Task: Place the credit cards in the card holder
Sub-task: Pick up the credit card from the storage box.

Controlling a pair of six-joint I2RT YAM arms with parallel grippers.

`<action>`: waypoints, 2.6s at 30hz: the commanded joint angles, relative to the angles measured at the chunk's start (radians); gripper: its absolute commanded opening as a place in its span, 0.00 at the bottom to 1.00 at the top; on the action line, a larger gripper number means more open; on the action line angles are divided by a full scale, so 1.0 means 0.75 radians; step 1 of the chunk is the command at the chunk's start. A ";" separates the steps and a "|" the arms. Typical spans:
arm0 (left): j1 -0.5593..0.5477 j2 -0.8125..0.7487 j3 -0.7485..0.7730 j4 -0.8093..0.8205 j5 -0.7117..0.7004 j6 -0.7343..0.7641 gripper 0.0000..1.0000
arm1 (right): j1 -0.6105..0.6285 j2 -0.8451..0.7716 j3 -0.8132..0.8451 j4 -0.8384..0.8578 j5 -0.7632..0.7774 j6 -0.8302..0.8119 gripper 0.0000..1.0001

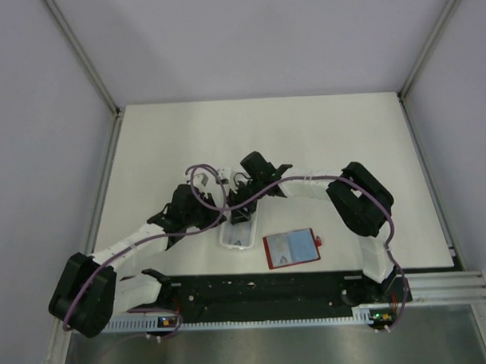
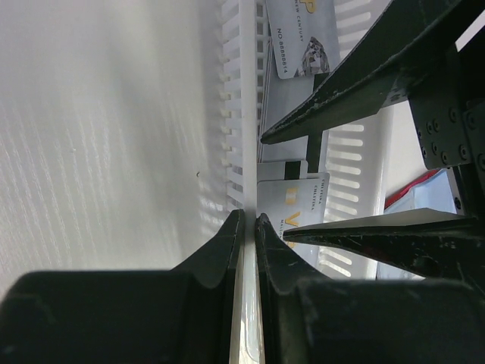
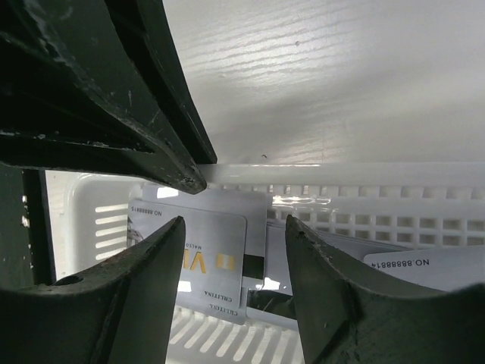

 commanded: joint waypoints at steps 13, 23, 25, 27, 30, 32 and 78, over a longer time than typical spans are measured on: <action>0.008 -0.125 -0.001 0.085 -0.027 -0.024 0.00 | 0.031 0.146 0.181 -0.122 0.027 0.009 0.56; 0.028 -0.155 -0.027 0.081 -0.108 -0.050 0.00 | 0.058 0.150 0.164 -0.167 0.005 0.068 0.44; 0.033 -0.163 -0.035 0.079 -0.125 -0.053 0.00 | 0.062 0.140 0.148 -0.173 -0.003 0.081 0.41; 0.039 -0.174 -0.042 0.079 -0.137 -0.059 0.00 | 0.062 0.131 0.136 -0.182 -0.018 0.087 0.38; 0.047 -0.176 -0.044 0.079 -0.145 -0.059 0.00 | 0.062 0.121 0.117 -0.192 -0.054 0.099 0.34; 0.049 -0.172 -0.044 0.081 -0.145 -0.061 0.00 | 0.062 0.115 0.105 -0.196 -0.083 0.103 0.32; 0.051 -0.104 -0.060 0.124 -0.115 -0.075 0.00 | 0.060 -0.157 -0.198 -0.098 -0.323 0.195 0.15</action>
